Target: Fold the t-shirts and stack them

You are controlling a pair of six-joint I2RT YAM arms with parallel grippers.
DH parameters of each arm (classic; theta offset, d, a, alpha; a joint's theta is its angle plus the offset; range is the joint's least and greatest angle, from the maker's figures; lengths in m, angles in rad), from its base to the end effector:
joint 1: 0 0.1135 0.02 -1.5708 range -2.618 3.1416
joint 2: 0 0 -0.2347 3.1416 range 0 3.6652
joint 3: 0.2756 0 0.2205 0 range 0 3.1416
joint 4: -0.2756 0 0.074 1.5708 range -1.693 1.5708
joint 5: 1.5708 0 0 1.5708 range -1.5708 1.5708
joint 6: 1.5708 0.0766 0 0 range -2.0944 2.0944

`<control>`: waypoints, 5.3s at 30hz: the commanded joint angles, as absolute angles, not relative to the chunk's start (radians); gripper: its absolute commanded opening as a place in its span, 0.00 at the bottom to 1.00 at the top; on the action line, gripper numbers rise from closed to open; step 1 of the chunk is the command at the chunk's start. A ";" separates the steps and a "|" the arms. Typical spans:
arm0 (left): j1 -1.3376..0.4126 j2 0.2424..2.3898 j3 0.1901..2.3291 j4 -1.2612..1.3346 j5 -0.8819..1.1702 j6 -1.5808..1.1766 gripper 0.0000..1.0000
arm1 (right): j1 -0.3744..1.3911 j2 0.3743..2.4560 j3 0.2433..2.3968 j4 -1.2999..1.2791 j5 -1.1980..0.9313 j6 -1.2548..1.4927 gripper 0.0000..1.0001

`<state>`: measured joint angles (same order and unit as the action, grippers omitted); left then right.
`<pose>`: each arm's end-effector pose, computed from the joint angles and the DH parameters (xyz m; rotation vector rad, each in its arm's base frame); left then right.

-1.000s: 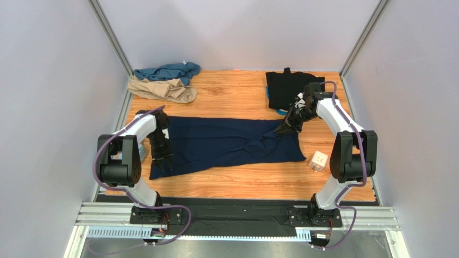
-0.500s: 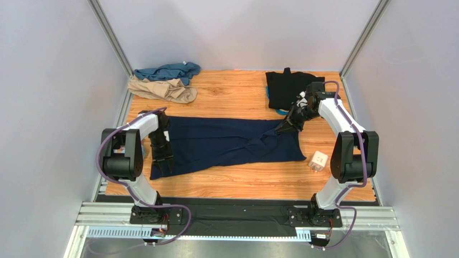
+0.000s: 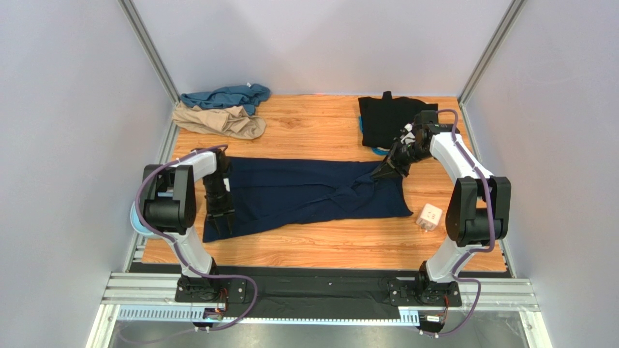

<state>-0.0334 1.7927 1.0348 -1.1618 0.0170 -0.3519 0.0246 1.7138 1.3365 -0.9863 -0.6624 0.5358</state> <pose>0.2154 -0.0085 0.0987 0.4473 -2.7590 -0.0710 0.2992 0.0545 0.1919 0.6430 2.8773 1.0584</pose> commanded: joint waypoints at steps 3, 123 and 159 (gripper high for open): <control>-0.038 1.824 1.068 -1.158 0.002 -0.341 0.43 | 0.017 1.701 1.390 -0.966 -0.693 0.555 0.00; -0.095 2.166 1.720 -1.229 -0.198 -0.272 0.00 | -0.049 1.752 1.413 -1.077 -0.437 0.503 0.00; -0.357 1.896 1.516 -0.982 -0.104 -0.365 0.22 | 0.258 1.792 1.419 -1.115 -0.279 0.379 0.35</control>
